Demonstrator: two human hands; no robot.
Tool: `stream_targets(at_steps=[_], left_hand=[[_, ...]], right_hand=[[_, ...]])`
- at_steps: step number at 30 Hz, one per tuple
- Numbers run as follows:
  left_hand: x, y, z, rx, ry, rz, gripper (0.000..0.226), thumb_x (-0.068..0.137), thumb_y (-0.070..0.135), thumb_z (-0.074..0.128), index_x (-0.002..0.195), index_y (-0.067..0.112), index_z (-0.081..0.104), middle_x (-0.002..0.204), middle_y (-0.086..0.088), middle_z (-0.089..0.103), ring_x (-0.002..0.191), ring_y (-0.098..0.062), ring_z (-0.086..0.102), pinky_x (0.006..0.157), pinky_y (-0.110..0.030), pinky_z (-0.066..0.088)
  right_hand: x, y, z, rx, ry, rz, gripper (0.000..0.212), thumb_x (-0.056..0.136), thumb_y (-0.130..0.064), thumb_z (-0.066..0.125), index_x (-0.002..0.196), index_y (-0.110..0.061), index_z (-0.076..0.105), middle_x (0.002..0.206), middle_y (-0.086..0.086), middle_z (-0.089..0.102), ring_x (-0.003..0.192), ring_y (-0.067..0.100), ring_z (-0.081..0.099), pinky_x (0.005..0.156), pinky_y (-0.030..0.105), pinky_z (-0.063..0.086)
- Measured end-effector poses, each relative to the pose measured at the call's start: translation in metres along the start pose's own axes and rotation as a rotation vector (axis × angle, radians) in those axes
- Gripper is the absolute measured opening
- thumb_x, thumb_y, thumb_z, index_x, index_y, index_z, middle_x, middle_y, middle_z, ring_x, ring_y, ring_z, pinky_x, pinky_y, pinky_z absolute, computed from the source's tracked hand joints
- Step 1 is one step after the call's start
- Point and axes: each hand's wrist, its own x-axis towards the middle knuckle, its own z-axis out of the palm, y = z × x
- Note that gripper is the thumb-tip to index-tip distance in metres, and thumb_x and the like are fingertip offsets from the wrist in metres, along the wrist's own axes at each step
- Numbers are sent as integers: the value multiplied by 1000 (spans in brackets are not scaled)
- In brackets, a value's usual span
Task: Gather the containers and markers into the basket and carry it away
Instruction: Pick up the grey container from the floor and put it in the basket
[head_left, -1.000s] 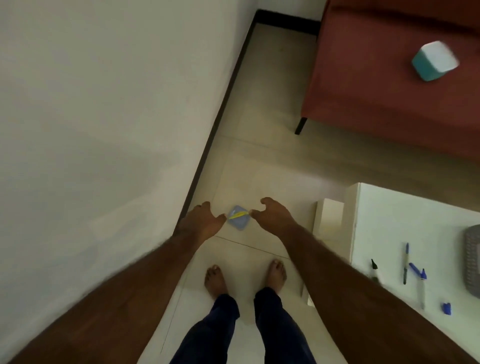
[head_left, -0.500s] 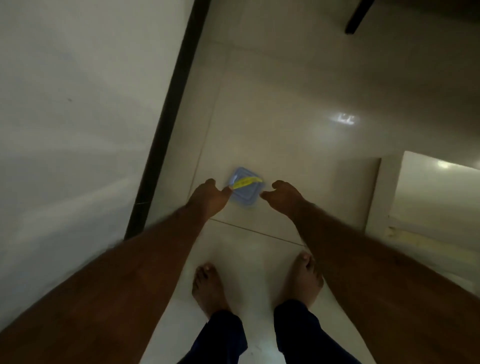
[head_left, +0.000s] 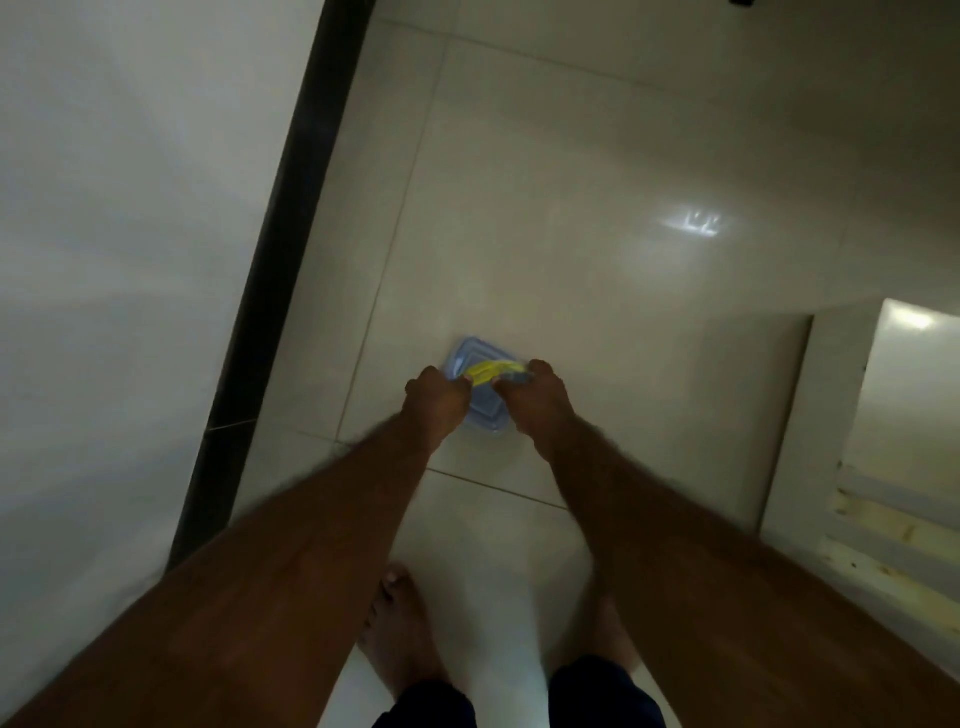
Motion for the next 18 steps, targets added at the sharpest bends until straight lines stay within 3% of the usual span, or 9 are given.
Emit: stream_targets(at_steps=[7,11,14,16,18], left_hand=[[-37,16,-34,-92,23,-7,37,96,27,51,114,-3,59,116,-29,63,107,-44,62,92,-48,53],[-98,59,-72,-103,74,99,40,93,35,60,115,1,61,111,-28,64,99,-42,65,86,-48,55],[-154,99,-103,-80,95,196,41,94,36,59,117,3,61,111,-24,64,97,-39,65,80,-38,54],[-198,128,-124,-66,92,275,39,96,36,58,116,2,61,107,-23,65,94,-38,64,74,-34,49],[-246,157,-144,-68,86,340,36,96,35,58,113,3,62,100,-20,67,87,-35,65,67,-31,46]], right_hand=[[-40,-28,-29,73,148,-178,44,83,-13,73,122,-6,54,116,23,63,105,36,64,92,44,51],[-95,-63,-71,119,219,-243,41,81,-12,73,118,-8,55,97,4,64,99,29,65,74,29,47],[-146,-96,-110,177,249,-241,58,82,-18,75,132,-14,47,97,-5,57,94,21,62,74,23,38],[-188,-121,-142,227,265,-255,65,83,-19,75,140,-13,44,100,-3,57,91,15,57,74,25,40],[-234,-144,-178,264,283,-291,54,82,-15,74,132,-12,54,94,-3,58,90,19,59,73,36,50]])
